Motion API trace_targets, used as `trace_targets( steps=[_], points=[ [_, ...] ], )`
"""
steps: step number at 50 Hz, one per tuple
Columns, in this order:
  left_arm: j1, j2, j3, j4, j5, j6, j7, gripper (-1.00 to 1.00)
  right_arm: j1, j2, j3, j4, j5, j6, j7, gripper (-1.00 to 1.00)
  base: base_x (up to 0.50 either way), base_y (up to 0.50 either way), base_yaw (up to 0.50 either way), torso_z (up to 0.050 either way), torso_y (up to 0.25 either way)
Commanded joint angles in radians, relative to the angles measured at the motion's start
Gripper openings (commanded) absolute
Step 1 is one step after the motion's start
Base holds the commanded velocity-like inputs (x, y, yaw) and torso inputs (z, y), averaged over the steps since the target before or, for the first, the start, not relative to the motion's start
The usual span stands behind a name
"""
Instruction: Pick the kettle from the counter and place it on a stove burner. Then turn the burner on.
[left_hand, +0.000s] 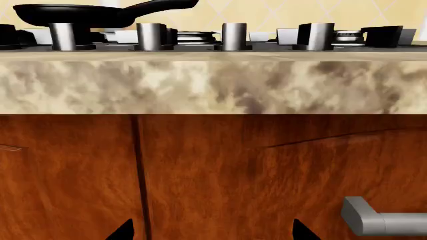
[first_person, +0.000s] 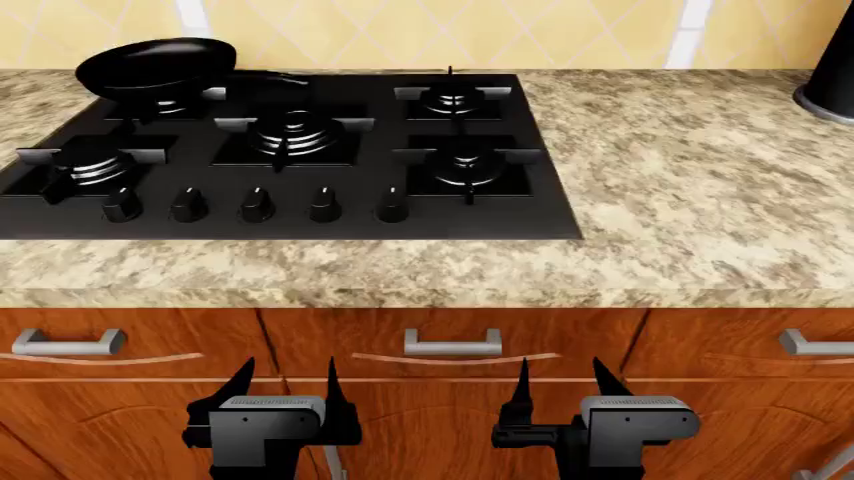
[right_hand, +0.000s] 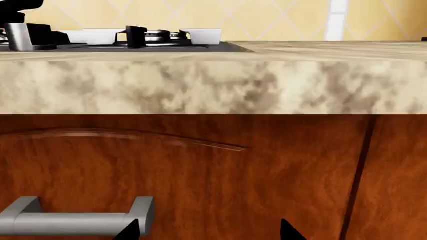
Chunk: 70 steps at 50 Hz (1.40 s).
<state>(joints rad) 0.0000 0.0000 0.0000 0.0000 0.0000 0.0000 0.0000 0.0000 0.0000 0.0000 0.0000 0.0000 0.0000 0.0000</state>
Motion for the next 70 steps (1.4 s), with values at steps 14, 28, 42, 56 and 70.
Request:
trace_targets(
  steps=[14, 28, 42, 56, 70],
  points=[
    [-0.002, -0.049, 0.063, -0.004, -0.039, 0.000, -0.070, 1.00, -0.002, 0.052, -0.064, -0.003, 0.050, 0.000, 0.057, 1.00, 0.00, 0.03, 0.00, 0.000, 0.000],
    [-0.002, -0.072, 0.089, -0.001, -0.061, -0.006, -0.092, 1.00, -0.001, 0.072, -0.088, 0.000, 0.070, -0.003, 0.082, 1.00, 0.00, 0.50, 0.00, 0.000, 0.000],
    [-0.006, -0.087, 0.109, -0.005, -0.074, -0.009, -0.110, 1.00, 0.003, 0.086, -0.104, 0.005, 0.087, -0.008, 0.102, 1.00, 0.00, 0.50, 0.00, 0.000, 0.000],
    [-0.009, -0.101, 0.128, -0.006, -0.088, -0.008, -0.130, 1.00, 0.006, 0.101, -0.121, 0.011, 0.104, -0.014, 0.119, 1.00, 0.00, 0.50, 0.00, 0.000, 0.000],
    [-0.008, -0.114, 0.143, -0.003, -0.099, -0.009, -0.148, 1.00, 0.007, 0.114, -0.139, 0.006, 0.114, -0.011, 0.138, 1.00, 0.00, 0.50, 0.00, 0.000, 0.000]
  ],
)
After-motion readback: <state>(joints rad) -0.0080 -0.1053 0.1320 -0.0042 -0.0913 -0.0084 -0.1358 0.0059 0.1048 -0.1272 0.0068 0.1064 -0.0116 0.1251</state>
